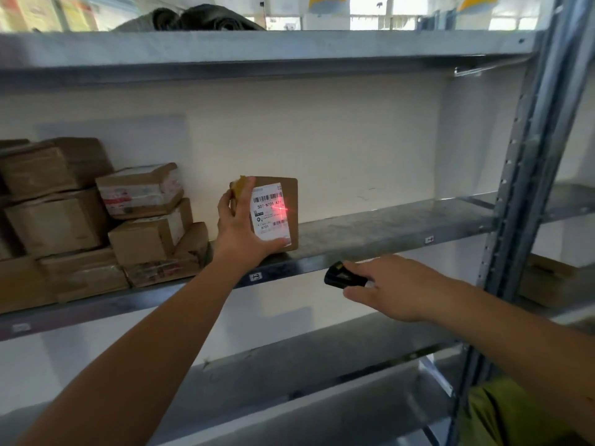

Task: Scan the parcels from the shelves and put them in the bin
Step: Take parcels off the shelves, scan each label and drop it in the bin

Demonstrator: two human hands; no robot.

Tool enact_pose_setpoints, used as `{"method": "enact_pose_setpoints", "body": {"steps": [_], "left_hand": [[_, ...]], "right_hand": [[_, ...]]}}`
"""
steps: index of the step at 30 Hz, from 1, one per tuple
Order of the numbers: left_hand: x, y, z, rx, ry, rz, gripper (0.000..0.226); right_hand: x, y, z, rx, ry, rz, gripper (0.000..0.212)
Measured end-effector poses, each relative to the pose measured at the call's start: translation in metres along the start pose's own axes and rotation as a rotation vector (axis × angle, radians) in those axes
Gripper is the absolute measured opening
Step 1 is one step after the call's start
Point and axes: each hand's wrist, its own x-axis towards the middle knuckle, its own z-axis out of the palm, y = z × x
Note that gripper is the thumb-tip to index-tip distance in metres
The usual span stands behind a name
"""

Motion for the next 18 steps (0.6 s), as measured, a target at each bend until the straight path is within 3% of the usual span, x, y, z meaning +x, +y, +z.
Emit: {"method": "enact_pose_setpoints", "body": {"steps": [6, 10, 18], "left_hand": [[-0.001, 0.003, 0.001, -0.052, 0.018, 0.068, 0.131], [-0.001, 0.007, 0.0, 0.015, -0.004, 0.012, 0.141], [-0.01, 0.012, 0.014, -0.053, 0.075, -0.041, 0.137]], "right_hand": [[-0.018, 0.006, 0.004, -0.123, -0.018, 0.029, 0.062], [-0.026, 0.013, 0.01, -0.131, -0.031, 0.045, 0.064], [-0.035, 0.018, 0.015, -0.168, -0.003, 0.068, 0.065]]}}
